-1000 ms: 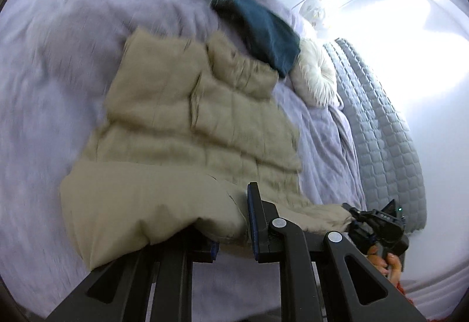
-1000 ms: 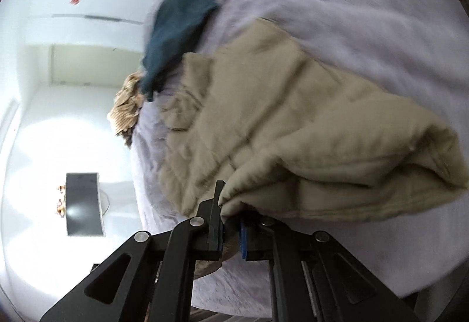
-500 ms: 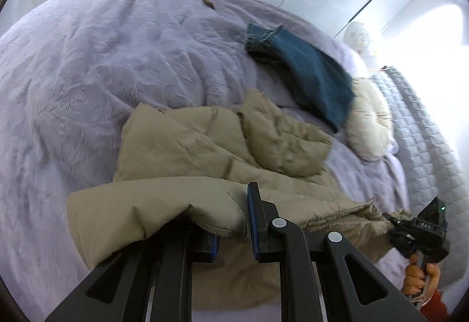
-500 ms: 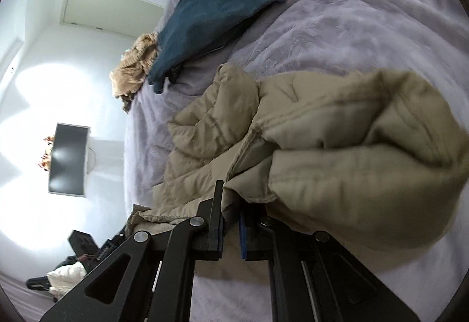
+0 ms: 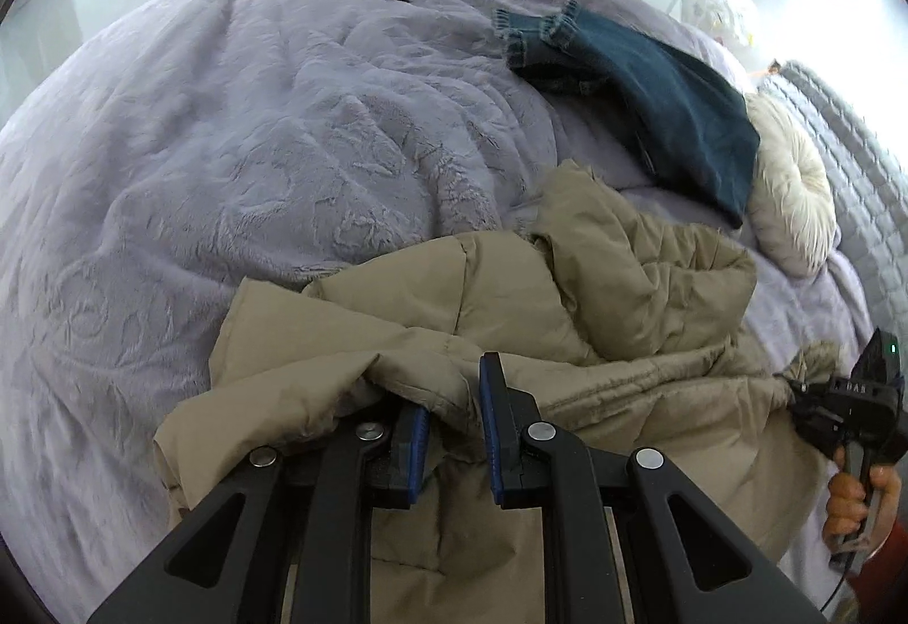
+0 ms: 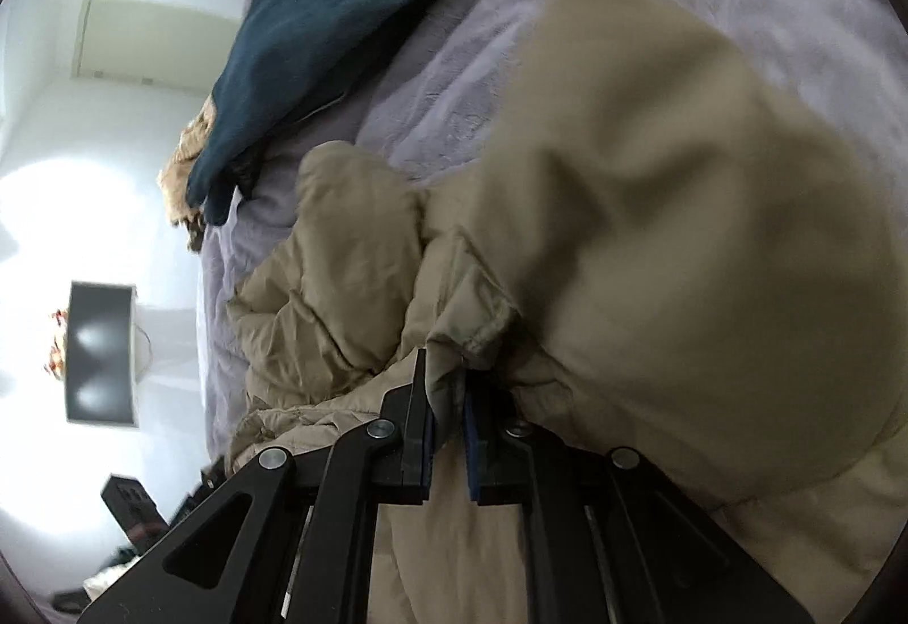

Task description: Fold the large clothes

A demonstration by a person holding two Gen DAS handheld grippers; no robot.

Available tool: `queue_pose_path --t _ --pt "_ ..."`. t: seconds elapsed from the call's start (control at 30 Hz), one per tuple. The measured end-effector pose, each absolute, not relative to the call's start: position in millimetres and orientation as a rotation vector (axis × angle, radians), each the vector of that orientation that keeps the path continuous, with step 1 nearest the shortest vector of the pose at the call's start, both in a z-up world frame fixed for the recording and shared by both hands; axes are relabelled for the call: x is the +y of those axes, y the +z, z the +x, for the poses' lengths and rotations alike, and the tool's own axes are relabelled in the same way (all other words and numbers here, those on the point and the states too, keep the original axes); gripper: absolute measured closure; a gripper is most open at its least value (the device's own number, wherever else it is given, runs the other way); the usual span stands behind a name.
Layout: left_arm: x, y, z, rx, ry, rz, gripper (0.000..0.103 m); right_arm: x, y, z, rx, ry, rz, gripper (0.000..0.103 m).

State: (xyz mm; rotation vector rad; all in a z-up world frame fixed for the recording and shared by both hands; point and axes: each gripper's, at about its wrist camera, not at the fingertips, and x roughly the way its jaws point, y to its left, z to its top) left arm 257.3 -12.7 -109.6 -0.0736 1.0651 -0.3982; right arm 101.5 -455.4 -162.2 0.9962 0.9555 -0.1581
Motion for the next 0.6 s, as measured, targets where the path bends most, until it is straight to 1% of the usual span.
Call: queue_pose_path --t 0.03,0.07,0.1,0.13,0.17,0.2,0.23,0.33,0.37,0.4,0.43,0.47,0.57,0.6 --pt "-13 -108 255 1.062 -0.403 -0.064 0.082 -456 -164 100 0.949 -0.161 1.011 0.092" --pt "-13 -103 251 1.054 -0.414 -0.057 0.076 -457 -164 96 0.943 -0.164 1.024 0.089" --pt "-12 -97 247 1.045 -0.421 -0.055 0.060 -458 -162 95 0.943 -0.166 1.024 0.083" --pt "-9 -86 238 1.017 -0.434 -0.057 0.036 -458 -157 93 0.943 -0.167 1.011 0.080" --pt "-6 -78 233 0.986 -0.437 -0.054 0.025 -458 -151 92 0.943 -0.169 0.994 0.068" --pt "-3 -68 226 0.945 -0.434 -0.047 0.021 -458 -141 89 0.940 -0.170 0.962 0.051" --pt "-2 -60 219 0.915 -0.448 -0.035 0.021 -457 -135 88 0.938 -0.166 0.941 0.046" --pt "-6 -53 205 0.938 -0.527 0.000 0.021 -441 -109 79 0.952 -0.128 0.798 0.046" --pt "-10 -58 200 0.963 -0.554 0.002 0.021 -434 -106 76 0.964 -0.116 0.753 0.051" --pt "-14 -65 196 0.989 -0.576 0.008 0.022 -426 -106 74 0.982 -0.107 0.706 0.062" --pt "-25 -79 189 1.026 -0.600 0.039 0.028 -418 -109 73 1.008 -0.103 0.660 0.068" --pt "-33 -89 185 1.050 -0.611 0.075 0.030 -411 -113 74 1.028 -0.100 0.629 0.074" --pt "-55 -122 175 1.080 -0.609 0.182 0.030 -393 -136 78 1.093 -0.087 0.531 0.080" --pt "-59 -130 177 1.079 -0.597 0.191 0.030 -389 -143 81 1.101 -0.091 0.501 0.080"
